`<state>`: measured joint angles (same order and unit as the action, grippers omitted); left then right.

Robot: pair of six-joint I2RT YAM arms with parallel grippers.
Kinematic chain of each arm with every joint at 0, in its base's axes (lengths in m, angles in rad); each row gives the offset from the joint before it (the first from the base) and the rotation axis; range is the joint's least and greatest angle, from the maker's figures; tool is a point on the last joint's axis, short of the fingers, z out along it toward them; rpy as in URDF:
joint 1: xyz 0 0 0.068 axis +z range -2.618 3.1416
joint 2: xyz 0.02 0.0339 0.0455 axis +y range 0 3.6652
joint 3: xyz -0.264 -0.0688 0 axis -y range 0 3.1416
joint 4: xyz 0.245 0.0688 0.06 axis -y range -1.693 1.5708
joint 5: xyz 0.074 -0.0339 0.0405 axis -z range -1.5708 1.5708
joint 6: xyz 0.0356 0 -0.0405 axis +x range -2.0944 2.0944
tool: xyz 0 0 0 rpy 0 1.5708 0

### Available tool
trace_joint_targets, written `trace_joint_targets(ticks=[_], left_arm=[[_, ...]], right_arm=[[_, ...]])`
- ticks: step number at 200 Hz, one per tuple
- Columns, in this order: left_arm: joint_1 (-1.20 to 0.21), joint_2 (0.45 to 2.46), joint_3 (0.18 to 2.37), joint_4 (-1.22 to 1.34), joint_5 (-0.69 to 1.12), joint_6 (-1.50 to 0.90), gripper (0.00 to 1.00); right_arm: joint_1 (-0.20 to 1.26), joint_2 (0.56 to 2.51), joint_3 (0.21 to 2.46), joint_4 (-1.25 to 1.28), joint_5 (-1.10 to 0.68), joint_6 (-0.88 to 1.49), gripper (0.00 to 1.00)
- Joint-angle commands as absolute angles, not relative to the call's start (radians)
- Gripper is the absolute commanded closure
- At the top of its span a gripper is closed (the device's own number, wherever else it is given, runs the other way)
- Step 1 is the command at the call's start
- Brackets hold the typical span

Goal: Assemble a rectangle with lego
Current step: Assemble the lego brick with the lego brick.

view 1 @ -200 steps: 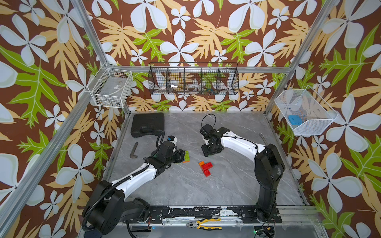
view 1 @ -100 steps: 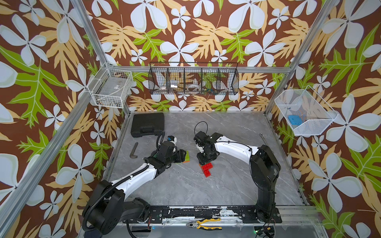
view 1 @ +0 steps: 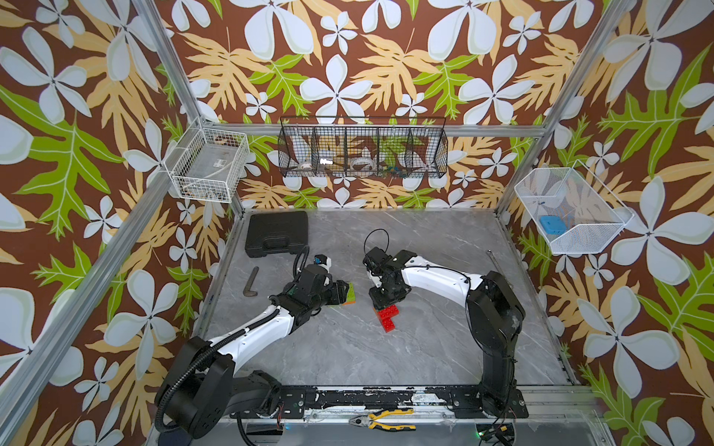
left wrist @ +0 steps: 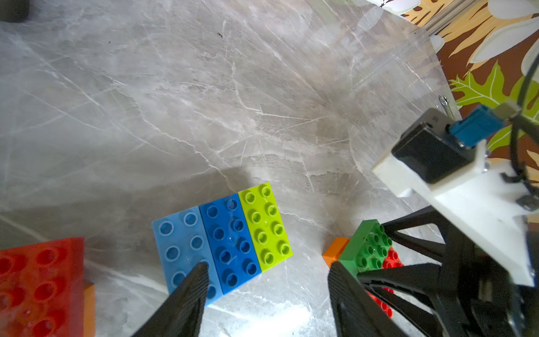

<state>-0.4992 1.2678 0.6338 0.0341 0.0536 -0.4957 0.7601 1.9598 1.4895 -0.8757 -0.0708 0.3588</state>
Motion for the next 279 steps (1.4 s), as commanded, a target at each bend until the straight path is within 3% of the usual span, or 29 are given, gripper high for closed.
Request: trace_joint_targets(ticks=[1, 279], left_arm=[[-0.497, 1.264, 0.632, 0.049, 0.049, -0.500, 0.33], [-0.497, 1.256, 0.631, 0.050, 0.044, -0.494, 0.35]], right_arm=[[0.765, 1.961, 1.486, -0.876, -0.047, 0.352, 0.46], [0.806, 2.000, 1.426, -0.873, -0.015, 0.444, 0.57]])
